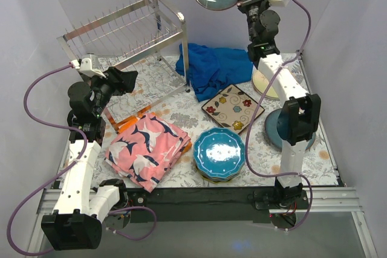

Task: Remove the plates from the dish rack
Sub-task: Unload the plate from the dish rack.

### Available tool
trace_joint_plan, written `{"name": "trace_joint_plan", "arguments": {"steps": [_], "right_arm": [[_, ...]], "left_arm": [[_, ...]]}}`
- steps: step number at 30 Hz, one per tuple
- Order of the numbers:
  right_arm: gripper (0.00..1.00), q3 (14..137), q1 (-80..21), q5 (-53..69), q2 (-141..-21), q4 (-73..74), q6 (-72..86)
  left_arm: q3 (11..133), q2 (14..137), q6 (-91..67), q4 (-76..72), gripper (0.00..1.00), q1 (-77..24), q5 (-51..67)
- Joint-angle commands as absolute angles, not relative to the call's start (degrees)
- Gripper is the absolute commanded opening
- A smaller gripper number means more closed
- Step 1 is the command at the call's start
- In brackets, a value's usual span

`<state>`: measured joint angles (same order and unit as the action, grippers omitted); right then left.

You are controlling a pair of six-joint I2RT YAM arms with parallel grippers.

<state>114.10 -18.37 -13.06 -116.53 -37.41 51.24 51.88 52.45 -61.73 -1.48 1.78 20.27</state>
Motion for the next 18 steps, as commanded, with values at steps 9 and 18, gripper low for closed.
{"name": "trace_joint_plan", "arguments": {"steps": [9, 18], "right_arm": [[0.01, 75.08, -7.83, -16.0, -85.36, -50.1, 64.16], [0.01, 50.57, -0.53, -12.67, -70.5, -42.65, 68.38]], "left_arm": [[53.0, 52.38, -61.78, -2.11, 0.68, 3.69, 20.83], [54.49, 51.42, -62.4, -0.35, 0.68, 4.13, 24.26]]}}
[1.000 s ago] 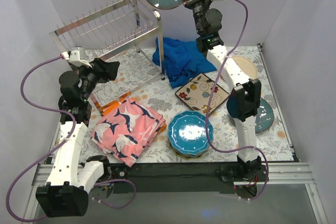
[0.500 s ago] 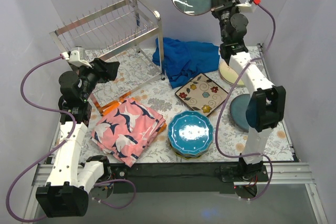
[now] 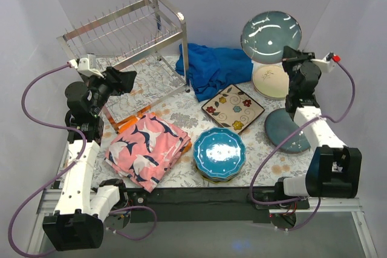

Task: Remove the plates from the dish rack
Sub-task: Unload the plate from the dish rack, then place the plate at the center of the board.

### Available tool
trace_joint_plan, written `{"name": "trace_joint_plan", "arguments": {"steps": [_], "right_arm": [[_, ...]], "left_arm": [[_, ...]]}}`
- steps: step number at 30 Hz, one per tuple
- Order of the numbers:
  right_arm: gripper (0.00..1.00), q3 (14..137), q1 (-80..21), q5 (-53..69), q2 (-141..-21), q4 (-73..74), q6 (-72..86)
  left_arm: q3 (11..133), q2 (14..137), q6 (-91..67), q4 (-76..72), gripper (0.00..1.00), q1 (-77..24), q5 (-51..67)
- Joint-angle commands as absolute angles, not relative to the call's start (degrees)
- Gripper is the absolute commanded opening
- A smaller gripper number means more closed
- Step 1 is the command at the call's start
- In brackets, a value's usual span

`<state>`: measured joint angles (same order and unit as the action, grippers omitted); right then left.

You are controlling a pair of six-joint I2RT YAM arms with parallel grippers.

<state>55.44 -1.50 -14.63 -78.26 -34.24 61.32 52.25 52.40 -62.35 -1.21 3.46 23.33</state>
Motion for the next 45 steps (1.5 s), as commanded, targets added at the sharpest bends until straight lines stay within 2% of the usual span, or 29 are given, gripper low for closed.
{"name": "trace_joint_plan", "arguments": {"steps": [1, 8, 15, 22, 30, 45], "right_arm": [[0.01, 48.8, 1.3, -12.22, -67.79, -41.41, 68.64], [0.01, 37.19, 4.48, -14.24, -54.6, -29.37, 67.06], [0.01, 33.93, 6.33, -20.73, -39.13, -10.05, 62.41], [0.01, 31.12, 6.85, -24.17, -28.93, -0.09, 58.98], [0.01, 30.5, 7.12, -28.3, -25.93, 9.66, 55.37], [0.01, 26.11, 8.0, -32.43, -24.96, 13.18, 56.16]], "left_arm": [[54.58, 51.42, -62.58, -0.35, 0.68, 4.13, 24.26], [54.76, 50.71, -63.02, -0.26, 0.73, 4.22, 22.41], [54.58, 50.1, -63.46, -0.35, 0.75, 4.13, 21.27], [53.88, 49.75, -64.07, -0.53, 0.75, 4.22, 22.23], [53.79, 48.87, -64.42, -1.23, 0.75, 4.13, 23.03], [53.26, 49.04, -64.51, -1.58, 0.75, 4.13, 23.03]]}}
